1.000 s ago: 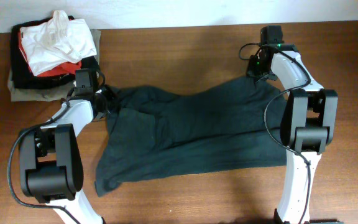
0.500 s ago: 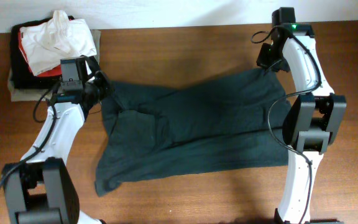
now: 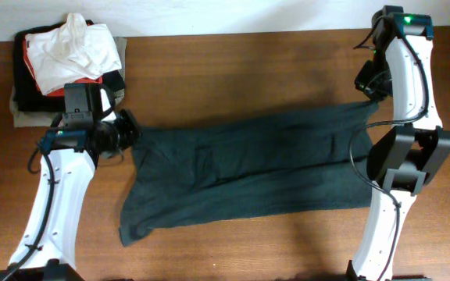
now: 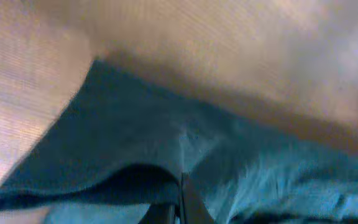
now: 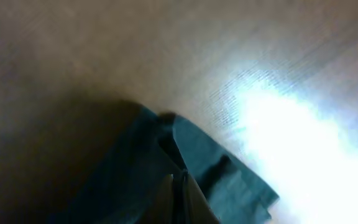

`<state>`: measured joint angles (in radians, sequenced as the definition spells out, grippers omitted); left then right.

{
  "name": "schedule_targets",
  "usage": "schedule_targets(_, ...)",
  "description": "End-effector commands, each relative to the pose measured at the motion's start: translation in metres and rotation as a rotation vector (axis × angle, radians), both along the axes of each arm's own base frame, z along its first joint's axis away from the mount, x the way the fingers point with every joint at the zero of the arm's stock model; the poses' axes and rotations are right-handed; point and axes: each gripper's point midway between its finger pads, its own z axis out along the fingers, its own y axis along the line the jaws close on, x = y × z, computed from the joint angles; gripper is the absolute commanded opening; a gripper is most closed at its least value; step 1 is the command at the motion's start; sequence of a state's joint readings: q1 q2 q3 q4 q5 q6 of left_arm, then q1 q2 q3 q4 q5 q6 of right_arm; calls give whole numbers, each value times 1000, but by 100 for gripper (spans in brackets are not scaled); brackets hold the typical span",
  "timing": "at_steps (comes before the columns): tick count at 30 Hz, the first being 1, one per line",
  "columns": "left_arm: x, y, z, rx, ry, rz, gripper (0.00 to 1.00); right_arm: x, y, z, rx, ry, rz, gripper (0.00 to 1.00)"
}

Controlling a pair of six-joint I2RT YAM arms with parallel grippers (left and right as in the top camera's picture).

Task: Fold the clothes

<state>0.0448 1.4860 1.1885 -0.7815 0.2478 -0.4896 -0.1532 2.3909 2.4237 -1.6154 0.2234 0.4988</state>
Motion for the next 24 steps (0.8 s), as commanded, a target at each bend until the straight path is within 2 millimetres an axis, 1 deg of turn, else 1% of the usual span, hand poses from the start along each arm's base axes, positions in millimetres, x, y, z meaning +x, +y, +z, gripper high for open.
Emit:
schedule_targets(1, -22, -21, -1, -16, 70, -70, 1, -17, 5, 50, 2, -59, -14, 4)
schedule_targets(3, -31, -27, -4, -16, 111, -87, 1, -22, 10, 57, 24, -60, 21, 4)
schedule_targets(4, -42, -29, -8, -16, 158, -94, 1, -24, 17, 60, 65, -65, 53, 4)
schedule_targets(5, -60, -29, -14, -16, 235, -94, 1, -31, 24, 58, 102, -45, 81, 4)
schedule_targets(7, -69, -28, -16, -11, 274, -91, 1, -39, 25, 53, 107, -13, 79, 4)
schedule_targets(8, -73, -26, -17, -5, 289, -89, 1, -48, 26, 49, 113, 16, 76, 4)
schedule_targets(9, -77, -20, -20, 29, 311, -77, 1, -57, 27, 46, 116, 41, 75, 4)
schedule_targets(11, -90, -11, -25, 80, 365, -61, 1, -76, 22, 45, 79, 88, 67, 4)
schedule_targets(14, -101, -8, -35, 93, 410, -59, 1, -88, 22, 44, 74, 118, 67, 4)
schedule_targets(17, -119, -8, -53, 92, 478, -62, 1, -98, 24, 26, 83, 172, 56, 4)
schedule_targets(20, -132, -7, -66, 92, 523, -64, 1, -103, 21, 9, 66, 202, 39, 4)
schedule_targets(22, -136, -7, -70, 92, 536, -65, 1, -107, 17, 6, 40, 216, 18, 4)
schedule_targets(24, -137, -7, -71, 93, 538, -64, 1, -107, 10, 8, -10, 214, -10, 4)
